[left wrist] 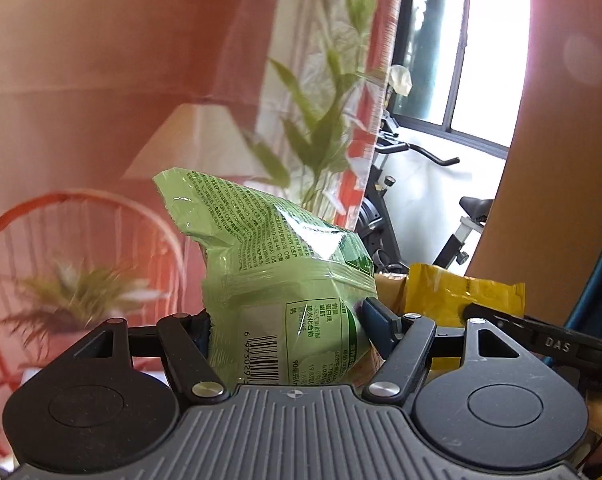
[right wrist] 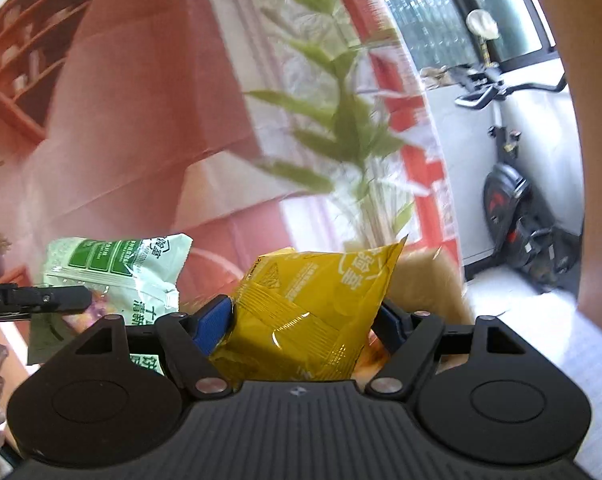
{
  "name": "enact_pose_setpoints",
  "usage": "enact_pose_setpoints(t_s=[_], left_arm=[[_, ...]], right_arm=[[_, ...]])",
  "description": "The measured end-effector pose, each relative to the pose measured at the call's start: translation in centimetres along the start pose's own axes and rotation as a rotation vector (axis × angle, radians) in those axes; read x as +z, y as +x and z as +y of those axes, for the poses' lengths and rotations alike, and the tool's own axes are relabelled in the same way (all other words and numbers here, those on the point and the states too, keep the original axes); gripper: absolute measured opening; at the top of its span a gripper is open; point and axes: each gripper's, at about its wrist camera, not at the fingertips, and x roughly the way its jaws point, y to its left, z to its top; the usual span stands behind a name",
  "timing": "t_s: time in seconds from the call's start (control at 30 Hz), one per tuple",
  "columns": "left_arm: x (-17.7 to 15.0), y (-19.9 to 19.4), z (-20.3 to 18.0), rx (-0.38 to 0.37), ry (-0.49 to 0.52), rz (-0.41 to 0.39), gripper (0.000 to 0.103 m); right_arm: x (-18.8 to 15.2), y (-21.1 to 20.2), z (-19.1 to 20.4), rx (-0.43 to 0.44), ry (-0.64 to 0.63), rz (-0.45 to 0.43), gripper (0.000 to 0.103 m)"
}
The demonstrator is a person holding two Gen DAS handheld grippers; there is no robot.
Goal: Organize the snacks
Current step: 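Carry both held packets up and over the cardboard box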
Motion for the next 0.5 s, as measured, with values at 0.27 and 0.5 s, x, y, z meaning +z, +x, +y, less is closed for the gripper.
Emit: enact_pose_setpoints(t_s=[0.27, 0.5], left_arm=[[0.9, 10.0, -3.5, 0.057, 0.109, 0.11, 0.073], [-0.9, 16.4, -5.0, 0.096, 0.209, 0.256, 0.073]], right_arm=[[2.1, 6.8, -2.8, -0.094, -0.059, 0.036, 0.077], [0.6, 11.2, -4.5, -0.178, -0.121, 0.134, 0.077]])
